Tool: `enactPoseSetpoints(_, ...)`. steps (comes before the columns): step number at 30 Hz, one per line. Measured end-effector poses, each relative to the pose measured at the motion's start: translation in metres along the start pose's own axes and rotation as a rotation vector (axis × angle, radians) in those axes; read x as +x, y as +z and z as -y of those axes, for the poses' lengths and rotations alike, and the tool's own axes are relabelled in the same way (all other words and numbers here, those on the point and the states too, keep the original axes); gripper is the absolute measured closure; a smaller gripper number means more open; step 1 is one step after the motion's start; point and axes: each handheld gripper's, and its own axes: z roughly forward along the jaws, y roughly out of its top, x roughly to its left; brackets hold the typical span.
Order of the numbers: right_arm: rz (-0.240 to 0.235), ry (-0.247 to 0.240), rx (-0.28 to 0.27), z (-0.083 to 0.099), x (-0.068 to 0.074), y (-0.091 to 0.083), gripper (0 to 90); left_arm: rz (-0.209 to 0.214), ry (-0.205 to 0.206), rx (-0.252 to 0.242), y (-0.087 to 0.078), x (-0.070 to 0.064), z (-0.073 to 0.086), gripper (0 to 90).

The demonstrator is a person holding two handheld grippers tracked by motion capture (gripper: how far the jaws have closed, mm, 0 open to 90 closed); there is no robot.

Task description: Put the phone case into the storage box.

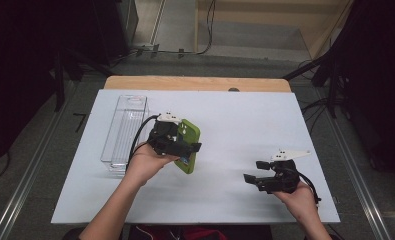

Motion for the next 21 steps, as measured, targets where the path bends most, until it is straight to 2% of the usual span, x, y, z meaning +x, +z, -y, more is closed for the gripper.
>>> enactPoseSetpoints(15, 0.025, 0.003, 0.029, 0.009, -0.002, 0.002, 22.6, -0.012, -0.012, -0.01, -0.007, 0.008, -0.003, 16.1)
enactPoseSetpoints(21, 0.029, 0.004, 0.012, 0.009, -0.002, 0.002, 22.6, -0.022, -0.018, -0.022, -0.015, 0.009, -0.006, 16.1)
